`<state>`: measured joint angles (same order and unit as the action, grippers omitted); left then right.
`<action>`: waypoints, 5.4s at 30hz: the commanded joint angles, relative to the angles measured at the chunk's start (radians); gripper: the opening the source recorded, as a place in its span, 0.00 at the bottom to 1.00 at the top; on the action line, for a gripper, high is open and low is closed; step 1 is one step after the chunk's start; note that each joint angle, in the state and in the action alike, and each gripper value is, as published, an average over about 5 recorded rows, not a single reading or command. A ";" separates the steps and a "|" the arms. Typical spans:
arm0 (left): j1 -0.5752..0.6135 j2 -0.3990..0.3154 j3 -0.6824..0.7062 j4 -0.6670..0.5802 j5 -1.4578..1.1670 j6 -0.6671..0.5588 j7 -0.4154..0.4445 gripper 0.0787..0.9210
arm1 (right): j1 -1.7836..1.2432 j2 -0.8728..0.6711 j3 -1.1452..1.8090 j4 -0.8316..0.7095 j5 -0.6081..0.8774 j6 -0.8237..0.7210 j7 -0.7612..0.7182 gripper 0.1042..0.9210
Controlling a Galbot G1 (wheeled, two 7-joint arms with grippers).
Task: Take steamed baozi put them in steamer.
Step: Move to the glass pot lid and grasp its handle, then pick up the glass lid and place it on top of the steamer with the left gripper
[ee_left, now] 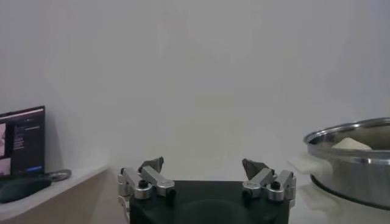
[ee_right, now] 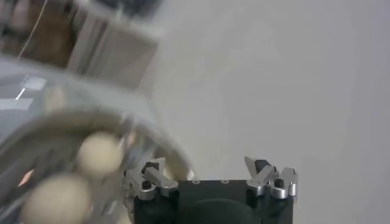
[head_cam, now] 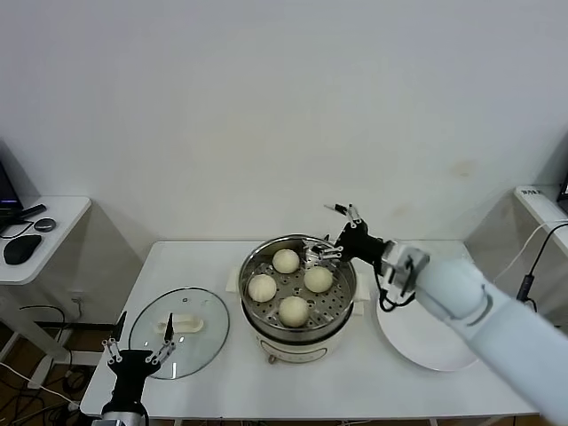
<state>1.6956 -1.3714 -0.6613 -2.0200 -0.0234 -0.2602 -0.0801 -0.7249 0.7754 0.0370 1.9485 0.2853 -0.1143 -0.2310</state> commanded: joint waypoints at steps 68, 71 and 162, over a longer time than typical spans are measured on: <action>-0.514 0.264 0.147 0.662 1.327 0.012 -0.071 0.59 | -0.997 0.768 0.882 0.027 -0.124 0.434 0.068 0.88; -0.506 0.259 0.140 0.653 1.308 0.017 -0.091 0.49 | -0.998 0.767 0.876 0.032 -0.125 0.433 0.068 0.88; -0.802 0.008 0.845 0.203 1.432 0.825 0.402 0.11 | -0.958 0.738 0.697 -0.083 -0.351 0.406 0.075 0.88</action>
<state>0.8728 -1.3457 0.1780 -1.8263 1.3980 0.5643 0.3244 -1.6833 1.5142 0.7345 1.8664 -0.0656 0.2901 -0.1558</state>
